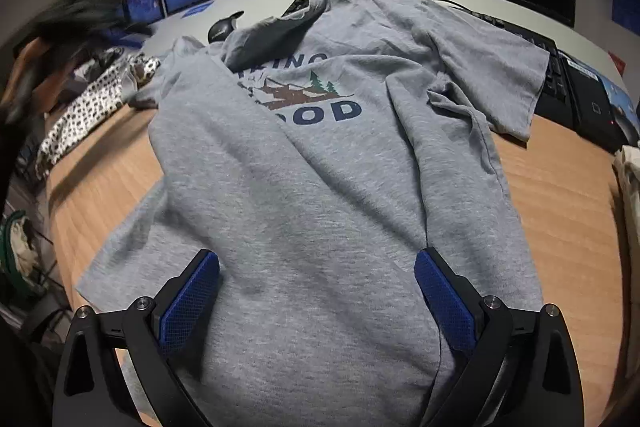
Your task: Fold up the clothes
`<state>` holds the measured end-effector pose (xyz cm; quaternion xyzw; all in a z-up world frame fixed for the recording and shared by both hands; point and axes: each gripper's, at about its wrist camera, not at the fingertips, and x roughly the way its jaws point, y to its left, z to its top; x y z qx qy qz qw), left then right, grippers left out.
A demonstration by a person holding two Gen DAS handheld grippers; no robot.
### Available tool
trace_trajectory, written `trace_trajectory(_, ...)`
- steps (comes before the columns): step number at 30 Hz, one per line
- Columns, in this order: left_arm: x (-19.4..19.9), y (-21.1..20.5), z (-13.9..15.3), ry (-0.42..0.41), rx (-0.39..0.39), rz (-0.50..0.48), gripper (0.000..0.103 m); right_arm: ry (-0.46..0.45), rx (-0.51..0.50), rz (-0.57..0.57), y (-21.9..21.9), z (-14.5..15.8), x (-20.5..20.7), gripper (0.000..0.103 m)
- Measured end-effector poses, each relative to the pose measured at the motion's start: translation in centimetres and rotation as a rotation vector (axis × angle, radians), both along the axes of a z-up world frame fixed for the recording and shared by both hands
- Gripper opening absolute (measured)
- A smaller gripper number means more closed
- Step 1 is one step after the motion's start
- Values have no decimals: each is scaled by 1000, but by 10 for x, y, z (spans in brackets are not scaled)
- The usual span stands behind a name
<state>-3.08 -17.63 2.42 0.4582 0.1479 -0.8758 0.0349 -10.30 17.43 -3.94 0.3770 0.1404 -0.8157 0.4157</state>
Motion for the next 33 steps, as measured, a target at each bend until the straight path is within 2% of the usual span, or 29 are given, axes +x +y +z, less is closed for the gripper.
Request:
trace_trajectory(2,20,51,-21,-38,63,-136,75,3,3,-8,-1,0,1,100)
trace_trajectory(3,25,71,-30,-59,57,-182,81,4,5,-12,-1,0,1,100)
trace_trajectory(5,34,108,-47,-88,46,-251,84,6,8,-19,-2,0,1,100)
trace_trajectory(7,39,140,-62,-116,18,-306,87,9,11,-27,-3,0,2,100)
trace_trajectory(9,42,165,-72,-111,-16,-350,89,9,17,-37,-1,1,4,100)
trace_trajectory(10,45,175,-77,-100,-69,-341,94,-1,8,-37,2,2,6,100)
trace_trajectory(11,47,186,-82,-88,-123,-332,93,-11,-1,-36,6,4,7,100)
trace_trajectory(12,50,193,-85,-70,-160,-324,90,-21,-9,-36,10,6,9,100)
trace_trajectory(14,54,197,-82,-16,-195,-311,61,-22,-30,-49,22,12,12,100)
trace_trajectory(15,56,196,-80,-4,-196,-294,26,-12,-40,-59,30,18,13,100)
trace_trajectory(16,58,191,-79,-9,-165,-269,7,7,-46,-81,41,24,13,100)
trace_trajectory(19,63,171,-83,-15,-56,-210,7,60,-16,-160,71,39,9,100)
trace_trajectory(20,69,165,-83,-17,-52,-193,6,64,-4,-178,78,41,7,100)
trace_trajectory(24,90,145,-78,-26,-47,-144,6,-11,-21,-182,97,41,-2,100)
trace_trajectory(27,108,131,-70,-40,-68,-87,6,-99,-24,-150,94,30,-4,99)
trace_trajectory(28,112,125,-68,-44,-72,-63,6,-121,-7,-140,89,24,-4,97)
trace_trajectory(30,117,106,-68,-56,-61,-12,6,-125,47,-130,79,12,-4,77)
trace_trajectory(31,121,97,-68,-65,-60,16,7,-98,81,-126,73,9,-2,74)
trace_trajectory(33,135,79,-70,-87,-86,81,7,-55,137,-114,63,8,3,30)
